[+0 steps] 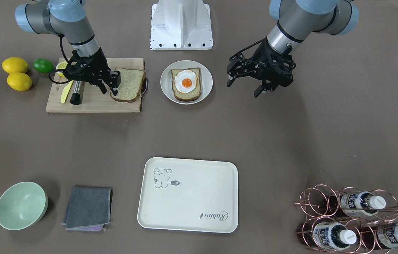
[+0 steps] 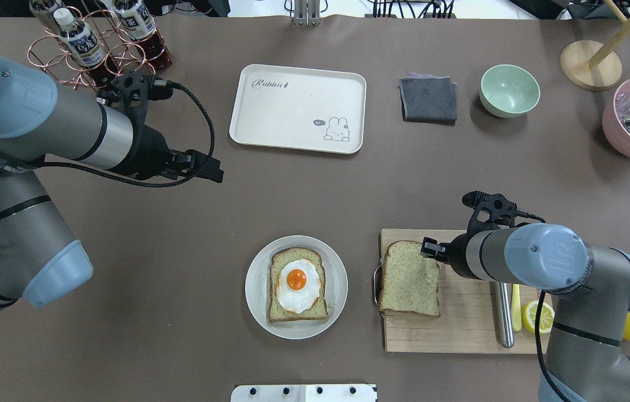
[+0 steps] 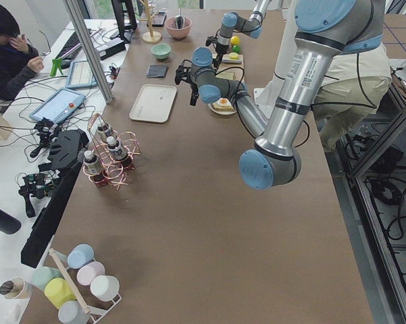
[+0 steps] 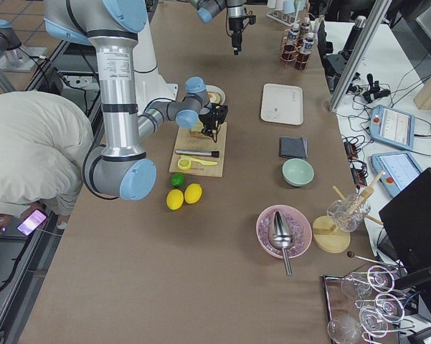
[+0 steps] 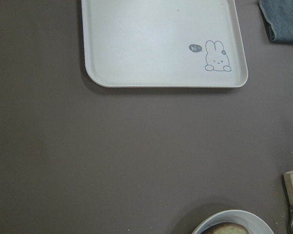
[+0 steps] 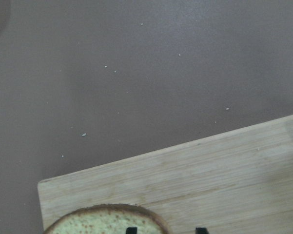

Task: Make sandwich and place on tray
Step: 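Grasp the bread slice edge with the right gripper and lift it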

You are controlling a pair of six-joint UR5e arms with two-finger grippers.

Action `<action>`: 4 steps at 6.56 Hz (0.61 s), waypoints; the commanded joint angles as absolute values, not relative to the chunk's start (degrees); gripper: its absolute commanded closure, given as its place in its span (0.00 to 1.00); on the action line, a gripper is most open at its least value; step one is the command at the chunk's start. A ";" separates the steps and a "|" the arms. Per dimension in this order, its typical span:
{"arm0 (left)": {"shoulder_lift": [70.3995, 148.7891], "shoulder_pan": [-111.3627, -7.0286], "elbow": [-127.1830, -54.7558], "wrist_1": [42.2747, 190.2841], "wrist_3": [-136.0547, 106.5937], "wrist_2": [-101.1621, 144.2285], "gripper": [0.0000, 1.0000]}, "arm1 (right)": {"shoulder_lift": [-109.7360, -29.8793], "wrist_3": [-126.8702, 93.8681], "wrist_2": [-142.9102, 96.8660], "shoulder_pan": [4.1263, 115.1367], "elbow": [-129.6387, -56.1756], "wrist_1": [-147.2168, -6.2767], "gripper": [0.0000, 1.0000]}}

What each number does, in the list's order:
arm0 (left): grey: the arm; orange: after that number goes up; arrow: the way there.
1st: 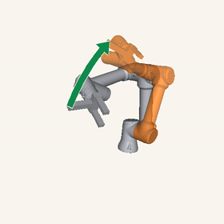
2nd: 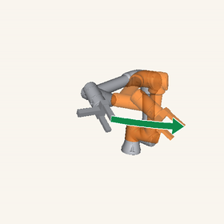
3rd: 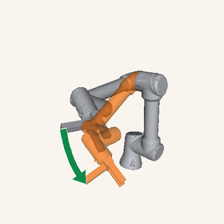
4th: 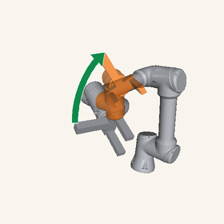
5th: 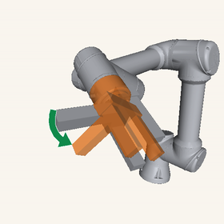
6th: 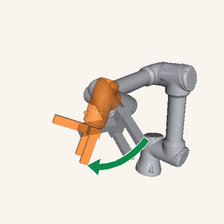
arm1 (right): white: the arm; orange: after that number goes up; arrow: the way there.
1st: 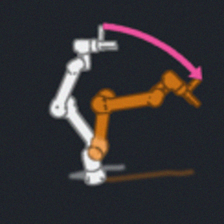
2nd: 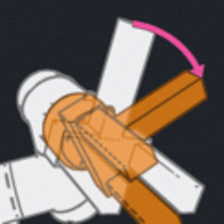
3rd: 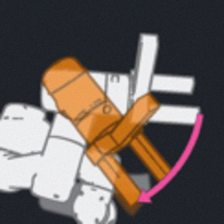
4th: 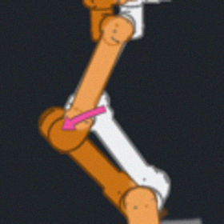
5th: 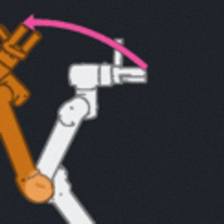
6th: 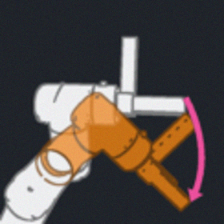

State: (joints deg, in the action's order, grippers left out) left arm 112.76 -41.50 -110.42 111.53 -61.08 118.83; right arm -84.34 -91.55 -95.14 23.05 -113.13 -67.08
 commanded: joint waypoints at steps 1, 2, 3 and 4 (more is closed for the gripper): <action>112.85 -41.49 -110.39 111.53 -61.08 118.83 0.02 | -84.90 -91.58 -95.01 22.59 -113.20 -67.06 0.50; 112.94 -41.48 -110.39 111.53 -61.08 118.83 0.02 | -84.82 -91.67 -95.01 22.50 -113.20 -67.06 0.51; 112.85 -41.48 -110.39 111.53 -61.00 118.83 0.02 | -84.64 -91.58 -95.01 22.41 -113.12 -67.06 0.51; 112.85 -41.48 -110.48 111.53 -61.00 118.83 0.02 | -84.46 -91.58 -94.92 22.33 -113.03 -67.06 0.51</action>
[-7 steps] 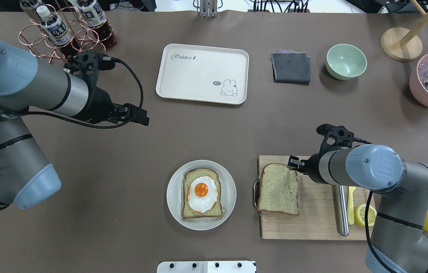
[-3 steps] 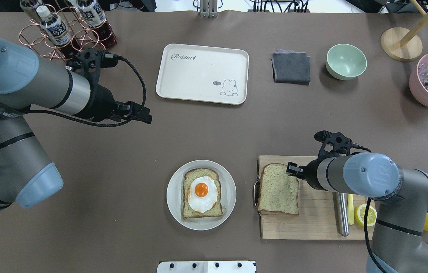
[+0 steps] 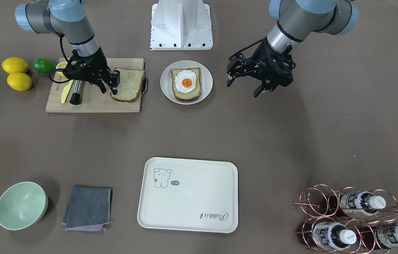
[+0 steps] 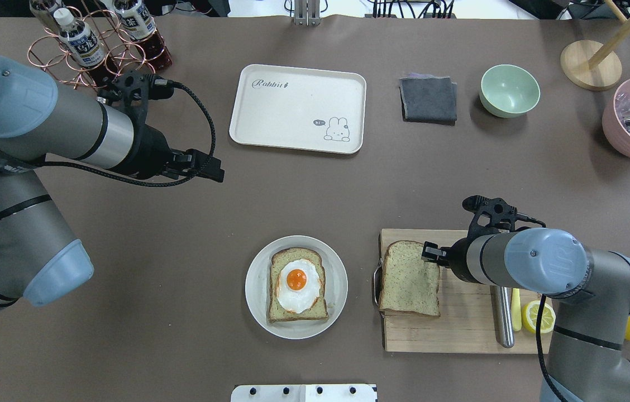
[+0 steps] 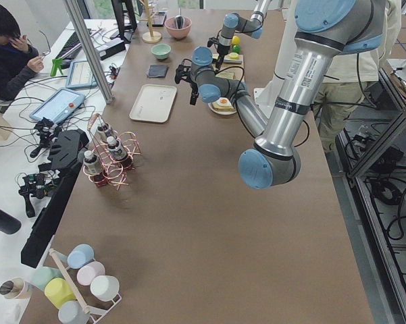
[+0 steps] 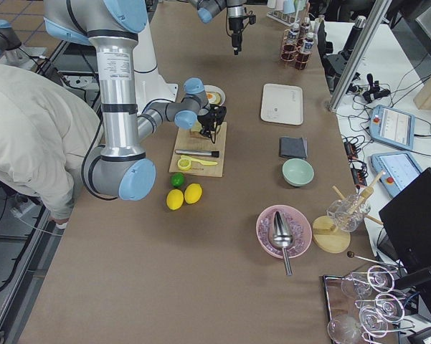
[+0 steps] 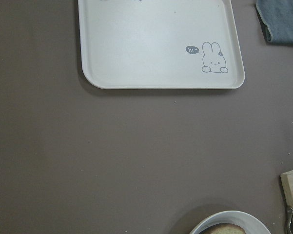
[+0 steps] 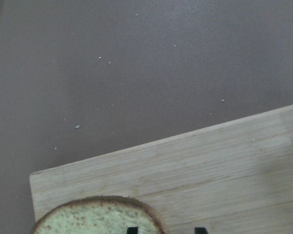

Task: Make sandwich and place on tray
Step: 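Grasp the bread slice edge with the right gripper and lift it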

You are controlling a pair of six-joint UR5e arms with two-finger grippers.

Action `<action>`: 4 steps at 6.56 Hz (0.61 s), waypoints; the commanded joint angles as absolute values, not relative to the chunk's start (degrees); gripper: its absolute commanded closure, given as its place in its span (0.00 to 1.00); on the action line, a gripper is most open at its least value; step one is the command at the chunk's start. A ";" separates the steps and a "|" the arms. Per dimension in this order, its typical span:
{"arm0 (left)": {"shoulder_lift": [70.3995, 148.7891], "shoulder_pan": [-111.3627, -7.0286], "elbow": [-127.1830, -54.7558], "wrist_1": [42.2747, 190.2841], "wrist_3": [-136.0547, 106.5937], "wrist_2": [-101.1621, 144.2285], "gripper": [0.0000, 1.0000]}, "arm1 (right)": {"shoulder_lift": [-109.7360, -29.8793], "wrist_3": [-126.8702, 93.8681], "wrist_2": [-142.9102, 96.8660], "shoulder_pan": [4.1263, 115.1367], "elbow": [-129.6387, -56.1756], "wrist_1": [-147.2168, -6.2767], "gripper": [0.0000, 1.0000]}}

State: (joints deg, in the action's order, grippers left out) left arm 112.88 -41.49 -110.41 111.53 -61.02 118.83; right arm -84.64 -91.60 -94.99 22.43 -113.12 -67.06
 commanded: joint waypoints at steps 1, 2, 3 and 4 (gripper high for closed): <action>112.85 -41.48 -110.39 111.53 -61.00 118.83 0.02 | -84.29 -91.58 -94.92 21.98 -112.94 -67.06 0.51; 112.85 -41.48 -110.48 111.53 -61.00 118.83 0.02 | -84.20 -91.58 -94.14 21.45 -112.94 -67.06 0.51; 112.85 -41.48 -110.65 111.53 -61.00 118.83 0.02 | -84.11 -91.58 -93.87 21.18 -112.94 -67.06 0.51; 112.85 -41.57 -110.83 111.53 -61.00 118.83 0.02 | -84.11 -91.58 -93.87 21.09 -112.94 -67.06 0.64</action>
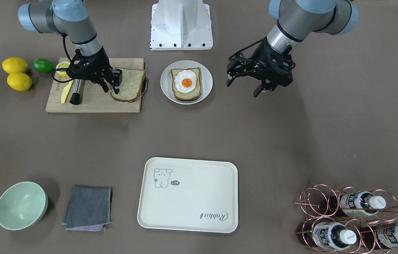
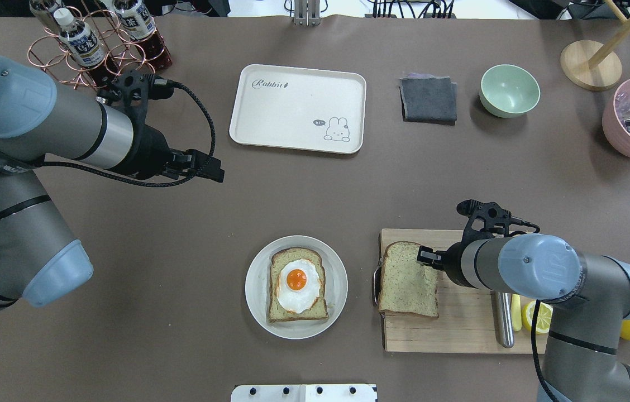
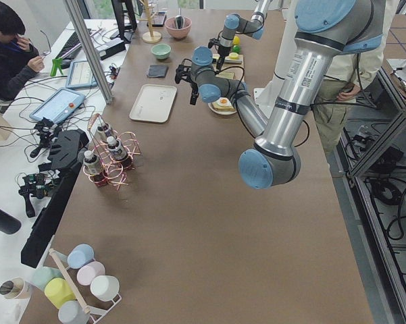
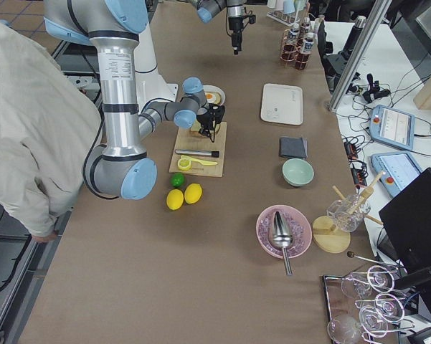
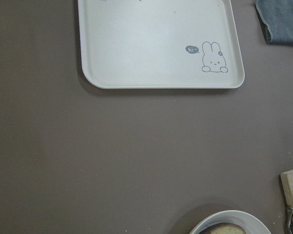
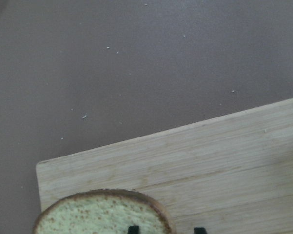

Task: Make sandwich and place on tray
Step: 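Grasp the bread slice edge with the right gripper and lift it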

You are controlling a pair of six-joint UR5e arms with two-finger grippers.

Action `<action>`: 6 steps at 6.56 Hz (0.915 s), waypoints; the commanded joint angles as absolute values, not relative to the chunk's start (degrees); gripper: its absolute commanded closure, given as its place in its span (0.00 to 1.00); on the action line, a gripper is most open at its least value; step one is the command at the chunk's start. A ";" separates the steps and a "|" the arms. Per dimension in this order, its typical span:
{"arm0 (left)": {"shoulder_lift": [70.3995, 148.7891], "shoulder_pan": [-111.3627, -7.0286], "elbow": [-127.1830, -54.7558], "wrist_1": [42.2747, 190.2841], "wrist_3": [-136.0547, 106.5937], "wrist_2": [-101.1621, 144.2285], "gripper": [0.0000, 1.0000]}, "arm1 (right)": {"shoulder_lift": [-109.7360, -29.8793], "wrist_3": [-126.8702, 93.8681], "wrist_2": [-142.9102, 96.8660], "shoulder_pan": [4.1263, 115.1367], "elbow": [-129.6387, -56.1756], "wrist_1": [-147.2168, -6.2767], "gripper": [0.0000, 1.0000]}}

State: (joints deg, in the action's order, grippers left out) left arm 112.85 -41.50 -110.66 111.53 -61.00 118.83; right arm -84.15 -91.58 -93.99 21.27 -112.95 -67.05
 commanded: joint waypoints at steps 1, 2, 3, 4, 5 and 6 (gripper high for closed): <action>112.85 -41.57 -110.92 111.53 -61.00 118.83 0.02 | -84.11 -91.58 -93.78 21.09 -113.11 -67.15 1.00; 112.85 -41.49 -111.18 111.53 -61.00 118.83 0.02 | -84.02 -91.58 -93.69 21.09 -113.38 -67.15 1.00; 112.76 -41.57 -111.36 111.53 -61.08 118.83 0.02 | -84.11 -91.50 -94.21 21.53 -114.51 -67.24 1.00; 112.76 -41.57 -111.36 111.53 -61.00 118.83 0.02 | -84.63 -91.41 -94.57 22.58 -115.83 -67.32 1.00; 112.76 -41.57 -111.36 111.53 -61.00 118.92 0.02 | -84.73 -91.41 -96.40 24.42 -116.54 -67.24 1.00; 112.85 -41.57 -111.36 111.53 -61.08 118.92 0.02 | -84.90 -90.97 -100.24 27.74 -118.28 -67.15 1.00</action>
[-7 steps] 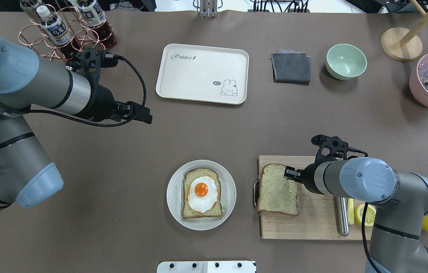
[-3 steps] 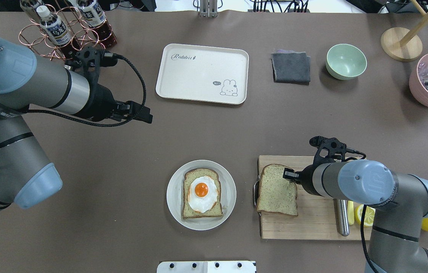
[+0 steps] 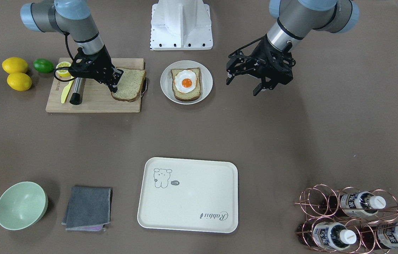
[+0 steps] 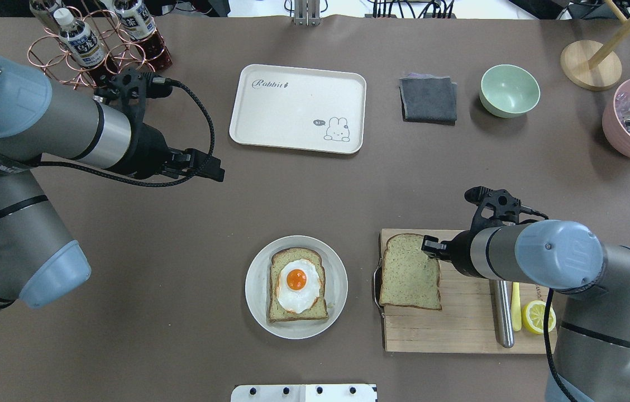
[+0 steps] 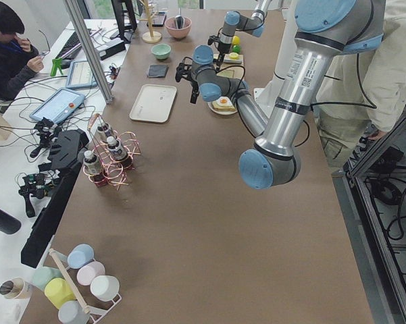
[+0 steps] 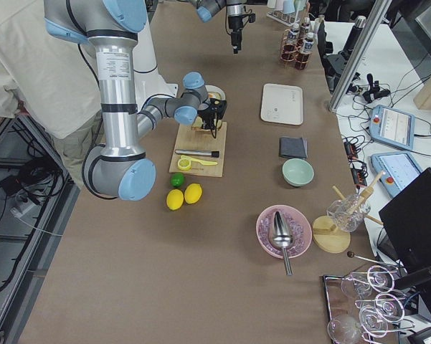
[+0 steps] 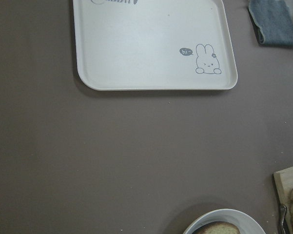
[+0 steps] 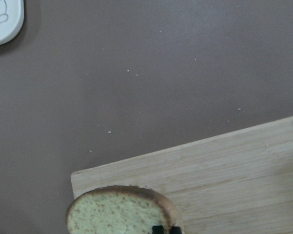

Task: Make sandwich and place on tray
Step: 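Grasp the bread slice edge with the right gripper and lift it, then carry the bread slice over the egg toast and lower it on top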

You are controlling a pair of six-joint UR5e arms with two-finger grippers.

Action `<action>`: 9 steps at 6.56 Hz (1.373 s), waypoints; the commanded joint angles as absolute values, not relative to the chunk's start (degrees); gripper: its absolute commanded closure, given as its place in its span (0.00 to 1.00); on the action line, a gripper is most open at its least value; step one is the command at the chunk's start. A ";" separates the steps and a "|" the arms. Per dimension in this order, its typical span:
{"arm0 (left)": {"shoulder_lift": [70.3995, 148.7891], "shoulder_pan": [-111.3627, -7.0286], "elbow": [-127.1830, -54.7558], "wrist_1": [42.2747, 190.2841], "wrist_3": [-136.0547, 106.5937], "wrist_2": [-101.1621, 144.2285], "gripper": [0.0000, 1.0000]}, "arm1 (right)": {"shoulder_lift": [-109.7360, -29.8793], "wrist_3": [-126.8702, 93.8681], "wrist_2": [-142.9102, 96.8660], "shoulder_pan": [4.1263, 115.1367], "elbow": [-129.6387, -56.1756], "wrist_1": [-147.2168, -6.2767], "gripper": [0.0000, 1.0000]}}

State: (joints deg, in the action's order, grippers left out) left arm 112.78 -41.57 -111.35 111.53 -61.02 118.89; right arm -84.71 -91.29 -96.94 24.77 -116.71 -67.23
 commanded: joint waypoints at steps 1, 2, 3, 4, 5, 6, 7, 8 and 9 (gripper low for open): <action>112.85 -41.57 -111.36 111.53 -61.00 119.00 0.02 | -84.55 -90.79 -104.89 30.82 -119.43 -67.15 1.00; 112.76 -41.57 -111.44 111.53 -61.08 119.00 0.02 | -84.12 -90.79 -106.77 31.81 -120.84 -67.15 1.00; 112.68 -41.75 -111.53 111.53 -61.00 119.00 0.02 | -83.85 -90.44 -108.70 32.51 -122.76 -67.15 1.00; 112.41 -41.75 -111.36 111.53 -60.91 119.00 0.02 | -81.06 -90.44 -109.68 32.69 -123.57 -67.15 1.00; 112.15 -41.92 -111.53 111.53 -60.91 119.18 0.02 | -77.29 -91.05 -108.64 30.43 -122.53 -67.84 1.00; 111.97 -42.10 -111.45 111.53 -60.91 119.18 0.02 | -74.21 -91.05 -104.11 26.41 -120.52 -67.94 1.00; 111.97 -42.19 -111.45 111.53 -61.00 119.18 0.02 | -71.05 -91.05 -100.84 23.24 -117.54 -67.85 1.00; 111.97 -42.19 -111.79 111.53 -61.43 119.18 0.02 | -68.23 -90.62 -97.50 20.42 -114.38 -67.50 1.00; 111.97 -42.19 -111.80 111.53 -61.52 119.44 0.02 | -65.51 -90.53 -95.73 18.91 -111.30 -67.41 1.00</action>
State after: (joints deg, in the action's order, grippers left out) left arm 111.98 -42.17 -111.70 111.53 -61.33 119.25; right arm -68.63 -90.71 -98.34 21.16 -114.73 -67.58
